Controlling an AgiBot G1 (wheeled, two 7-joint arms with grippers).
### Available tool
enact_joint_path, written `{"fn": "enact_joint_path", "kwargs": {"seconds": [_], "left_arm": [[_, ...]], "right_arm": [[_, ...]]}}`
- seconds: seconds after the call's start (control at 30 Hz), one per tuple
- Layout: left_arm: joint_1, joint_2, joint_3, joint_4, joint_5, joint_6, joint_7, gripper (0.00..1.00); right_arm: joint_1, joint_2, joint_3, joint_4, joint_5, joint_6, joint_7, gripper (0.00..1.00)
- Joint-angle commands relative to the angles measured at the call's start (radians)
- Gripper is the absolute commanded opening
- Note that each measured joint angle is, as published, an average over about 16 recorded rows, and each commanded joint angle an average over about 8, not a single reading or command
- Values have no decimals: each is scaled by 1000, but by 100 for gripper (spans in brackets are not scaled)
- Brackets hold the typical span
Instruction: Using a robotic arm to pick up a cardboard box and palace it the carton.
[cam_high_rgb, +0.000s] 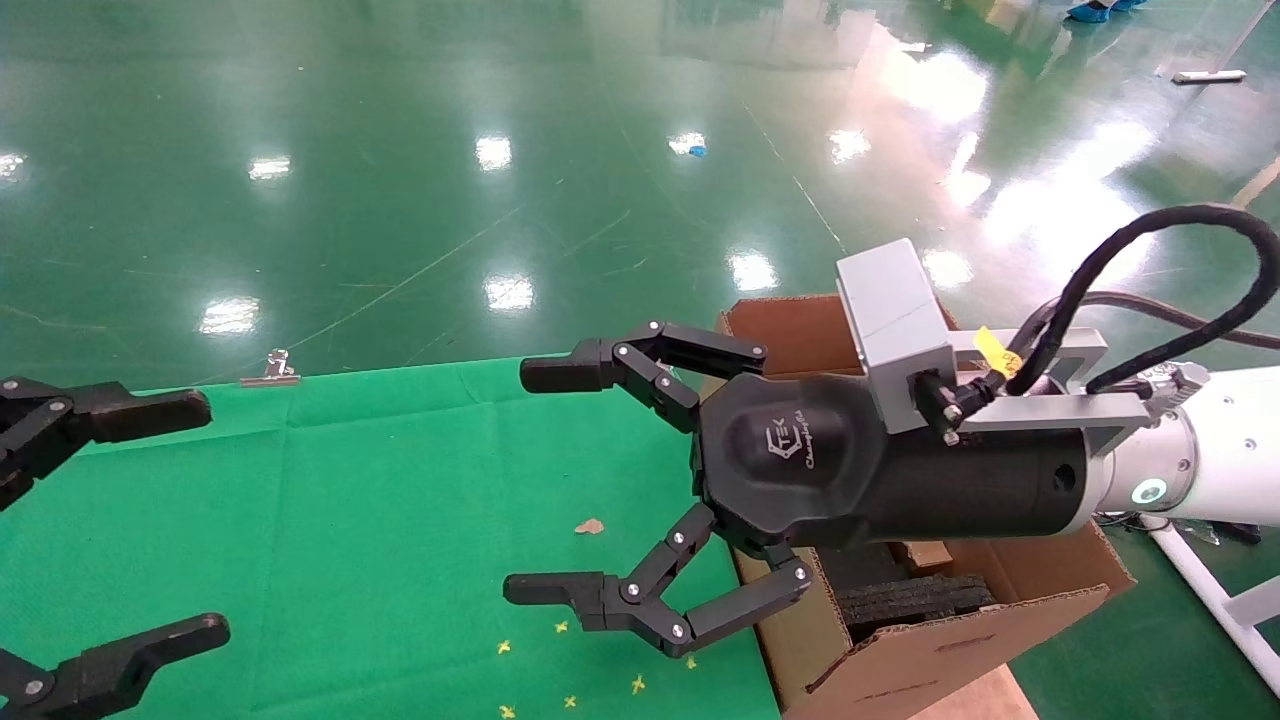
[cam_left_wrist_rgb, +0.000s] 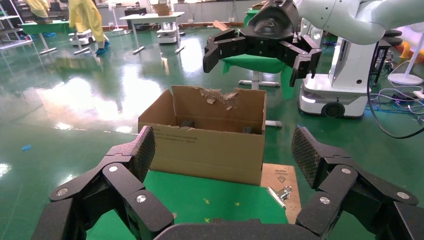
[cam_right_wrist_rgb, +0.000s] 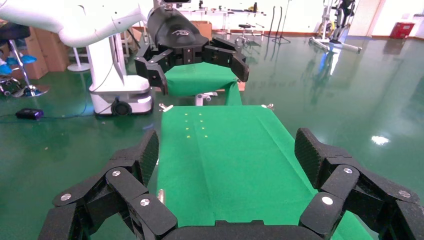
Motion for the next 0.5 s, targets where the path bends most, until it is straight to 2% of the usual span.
{"fn": "enact_joint_path", "kwargs": {"seconds": [0.03,0.5], "left_arm": [[0,0,0,0,0,0,0,100],[0,0,0,0,0,0,0,100]], "right_arm": [[4,-1,-5,-4,-1,1,1,100],[13,-3,-18,-13,-4,3,3,100]]}}
